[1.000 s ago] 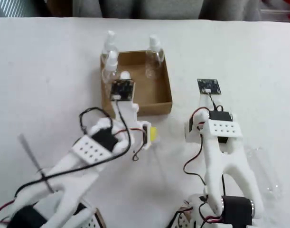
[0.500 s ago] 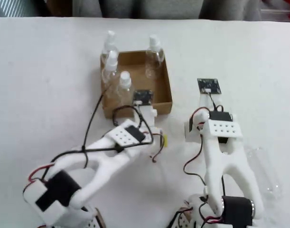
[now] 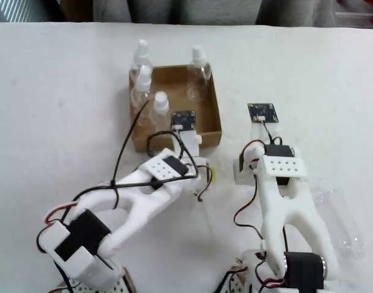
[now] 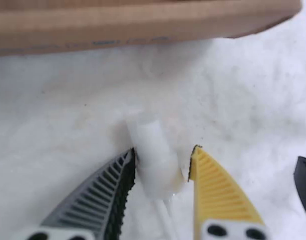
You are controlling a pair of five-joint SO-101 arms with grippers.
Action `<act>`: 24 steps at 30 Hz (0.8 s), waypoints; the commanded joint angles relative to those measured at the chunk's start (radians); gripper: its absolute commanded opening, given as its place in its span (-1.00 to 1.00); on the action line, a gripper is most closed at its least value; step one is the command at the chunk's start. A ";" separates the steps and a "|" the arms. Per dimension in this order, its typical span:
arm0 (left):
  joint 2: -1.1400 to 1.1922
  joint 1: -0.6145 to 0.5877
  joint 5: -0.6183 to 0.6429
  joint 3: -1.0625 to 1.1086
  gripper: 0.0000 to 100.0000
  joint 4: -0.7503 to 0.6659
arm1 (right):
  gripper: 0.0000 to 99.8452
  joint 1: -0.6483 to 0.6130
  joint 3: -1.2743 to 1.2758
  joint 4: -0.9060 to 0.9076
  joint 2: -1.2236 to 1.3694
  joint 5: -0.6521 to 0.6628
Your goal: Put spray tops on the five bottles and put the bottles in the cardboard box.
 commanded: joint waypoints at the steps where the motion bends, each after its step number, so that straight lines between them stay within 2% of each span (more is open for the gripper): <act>1: -0.004 0.015 0.005 -0.040 -0.88 -0.026 | -0.55 -0.007 -0.006 -0.015 -0.025 0.012; 3: -0.004 0.015 0.003 -0.040 -0.96 -0.031 | -0.55 -0.005 -0.005 -0.015 -0.025 0.012; 6: -0.004 0.016 0.002 -0.038 -0.94 -0.021 | -0.55 0.005 -0.005 -0.015 -0.025 0.012; 10: -0.013 0.019 -0.063 -0.018 -0.94 -0.021 | -0.55 0.007 -0.009 -0.015 -0.027 0.012; 14: -0.015 0.039 -0.149 -0.028 -0.94 0.034 | -0.55 0.068 -0.038 0.007 -0.038 0.012; 16: -0.015 0.039 -0.209 -0.028 -0.94 0.040 | -0.55 0.102 -0.098 0.090 -0.038 0.012; 20: -0.015 0.038 -0.216 -0.023 -0.94 0.040 | -0.55 0.188 -0.278 0.302 -0.038 0.017; 24: -0.015 0.031 -0.216 -0.020 -0.94 0.041 | -0.55 0.302 -0.419 0.437 -0.038 0.153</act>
